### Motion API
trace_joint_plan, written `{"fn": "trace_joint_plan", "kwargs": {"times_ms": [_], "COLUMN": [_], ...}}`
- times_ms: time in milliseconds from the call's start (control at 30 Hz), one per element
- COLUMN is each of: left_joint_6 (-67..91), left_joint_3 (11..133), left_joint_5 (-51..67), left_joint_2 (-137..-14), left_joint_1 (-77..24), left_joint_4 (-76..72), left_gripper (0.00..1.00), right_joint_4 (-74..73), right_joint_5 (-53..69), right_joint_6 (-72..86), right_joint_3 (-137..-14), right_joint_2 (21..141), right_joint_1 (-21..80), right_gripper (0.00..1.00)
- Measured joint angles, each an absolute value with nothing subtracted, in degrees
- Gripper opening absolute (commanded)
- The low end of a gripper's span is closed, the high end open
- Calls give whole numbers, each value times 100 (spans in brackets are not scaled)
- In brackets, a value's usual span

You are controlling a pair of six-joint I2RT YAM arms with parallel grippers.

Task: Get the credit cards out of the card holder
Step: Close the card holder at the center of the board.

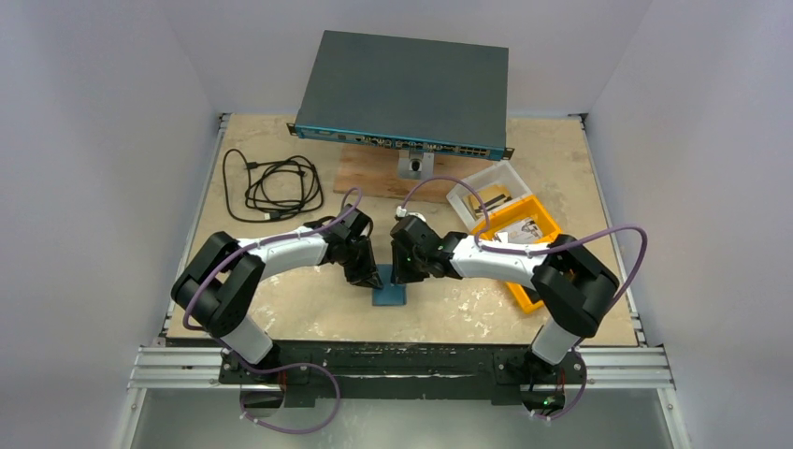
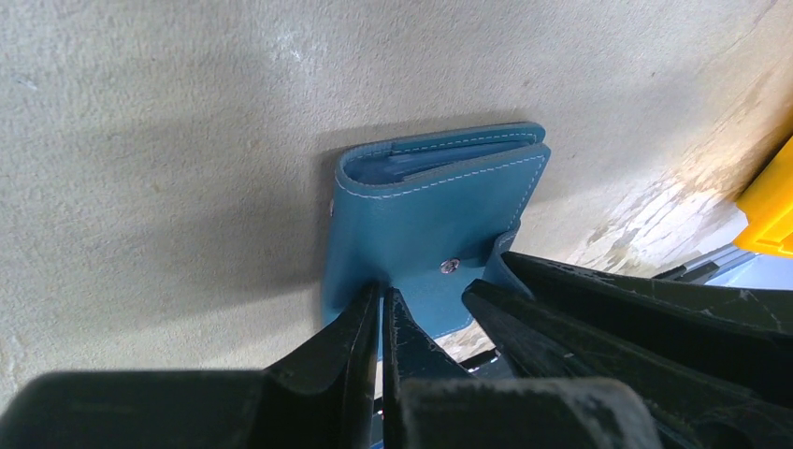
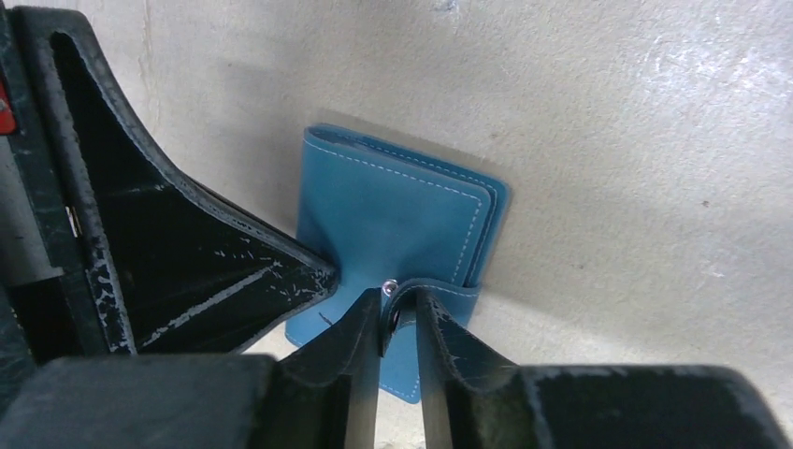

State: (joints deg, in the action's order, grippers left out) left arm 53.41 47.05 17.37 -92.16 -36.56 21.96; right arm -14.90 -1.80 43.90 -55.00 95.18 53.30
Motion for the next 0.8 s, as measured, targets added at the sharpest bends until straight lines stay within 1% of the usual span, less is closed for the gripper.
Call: {"fn": "trace_joint_plan", "kwargs": {"times_ms": [100, 333, 667, 800], "left_joint_6": [5341, 5341, 5334, 5288], "left_joint_3": [4705, 4705, 4751, 4779], "left_joint_5": [1741, 1743, 1710, 1599], "left_joint_2": [-9220, -9220, -9214, -9072], "left_joint_1": [-3656, -3656, -3660, -3691], "left_joint_4": [2193, 2193, 2292, 2510], "left_gripper": [4, 4, 5, 7], "right_joint_4": [-1404, -1149, -906, -849], "right_joint_5": [-106, 104, 235, 235], "right_joint_6": [4453, 4571, 4759, 4821], "right_joint_3": [-5500, -5498, -5439, -5404], "right_joint_2": [9561, 9609, 9717, 9717], "right_joint_1": [5330, 5330, 5321, 5323], "right_gripper": [28, 32, 33, 33]}}
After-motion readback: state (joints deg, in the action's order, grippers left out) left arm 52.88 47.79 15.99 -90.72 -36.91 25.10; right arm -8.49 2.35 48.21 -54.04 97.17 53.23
